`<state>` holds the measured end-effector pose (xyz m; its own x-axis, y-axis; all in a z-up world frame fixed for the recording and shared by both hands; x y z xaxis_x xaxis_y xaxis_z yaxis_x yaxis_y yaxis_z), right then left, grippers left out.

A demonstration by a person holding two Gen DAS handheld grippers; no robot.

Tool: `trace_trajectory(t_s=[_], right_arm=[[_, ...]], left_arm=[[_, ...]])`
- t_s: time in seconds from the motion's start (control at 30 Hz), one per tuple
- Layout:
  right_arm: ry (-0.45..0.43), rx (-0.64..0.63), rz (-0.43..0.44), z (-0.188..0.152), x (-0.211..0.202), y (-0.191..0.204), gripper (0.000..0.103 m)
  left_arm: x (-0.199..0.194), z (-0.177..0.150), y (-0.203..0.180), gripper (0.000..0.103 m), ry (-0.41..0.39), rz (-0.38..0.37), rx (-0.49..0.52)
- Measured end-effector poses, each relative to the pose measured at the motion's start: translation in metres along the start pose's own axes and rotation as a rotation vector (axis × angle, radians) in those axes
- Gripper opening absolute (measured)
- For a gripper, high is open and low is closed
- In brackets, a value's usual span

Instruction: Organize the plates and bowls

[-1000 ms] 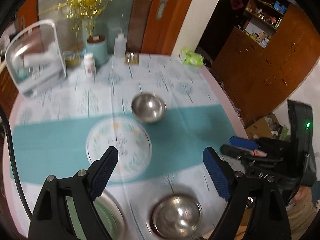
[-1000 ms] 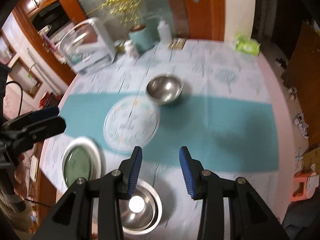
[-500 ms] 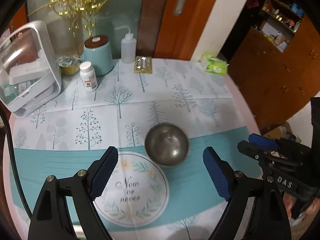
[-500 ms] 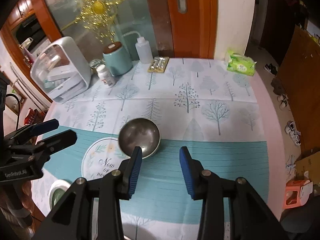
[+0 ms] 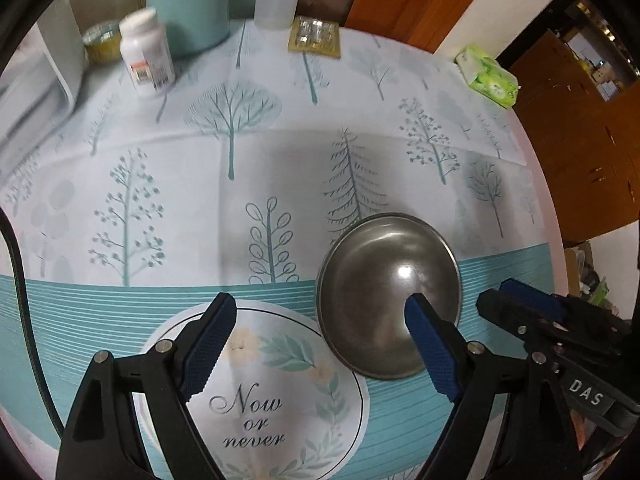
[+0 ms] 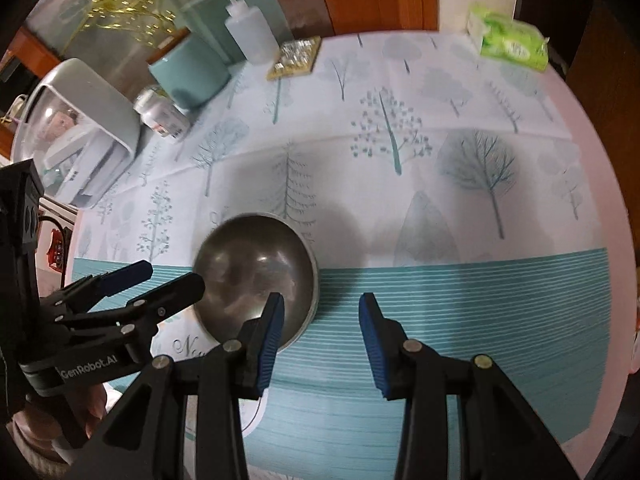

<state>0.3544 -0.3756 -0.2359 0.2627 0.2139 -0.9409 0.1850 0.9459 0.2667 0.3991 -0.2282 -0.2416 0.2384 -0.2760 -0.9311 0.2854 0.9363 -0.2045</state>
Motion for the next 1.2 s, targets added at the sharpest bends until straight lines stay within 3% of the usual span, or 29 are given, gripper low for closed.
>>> trace_trajectory(t_s=[0.07, 0.17, 0.27, 0.4, 0.5, 0.77, 1.03, 1.2], right_arm=[[0.018, 0.013, 0.005, 0.001, 0.009, -0.002, 0.039], [0.034, 0.031, 0.018, 0.002, 0.016, -0.003, 0.038], [0.054, 0.045, 0.035, 0.003, 0.023, -0.002, 0.027], [0.088, 0.063, 0.055, 0.000, 0.032, -0.001, 0.011], [0.092, 0.069, 0.052, -0.002, 0.034, -0.001, 0.008], [0.105, 0.073, 0.063, -0.016, 0.017, -0.001, 0.007], [0.095, 0.051, 0.074, -0.051, -0.039, 0.000, 0.007], [0.064, 0.023, 0.106, -0.085, -0.088, 0.000, 0.007]], left_arm=[[0.008, 0.001, 0.001, 0.083, 0.009, -0.018, -0.011], [0.016, 0.002, -0.001, 0.074, 0.011, -0.040, -0.013], [0.023, 0.003, -0.005, 0.059, 0.028, -0.067, -0.003], [0.032, -0.002, -0.010, 0.026, 0.060, -0.070, 0.020], [0.033, -0.004, -0.009, 0.012, 0.061, -0.034, 0.034], [0.019, -0.016, -0.009, 0.010, 0.081, -0.071, 0.025], [-0.050, -0.039, -0.035, 0.010, 0.033, -0.087, 0.074], [-0.095, -0.073, -0.059, 0.010, 0.007, -0.067, 0.123]])
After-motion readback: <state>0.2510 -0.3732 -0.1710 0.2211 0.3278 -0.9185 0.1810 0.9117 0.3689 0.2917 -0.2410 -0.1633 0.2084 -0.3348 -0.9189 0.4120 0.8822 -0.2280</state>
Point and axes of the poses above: each gripper's, at about its wrist camera, not at the fingertips, and x roughly the way its jaws point, y to its left, z to its top, the point moved 6 cm from there along x, roughly the way its jaws point, and after that the axes turned 11 degrees about x, right-handed, at the moved point
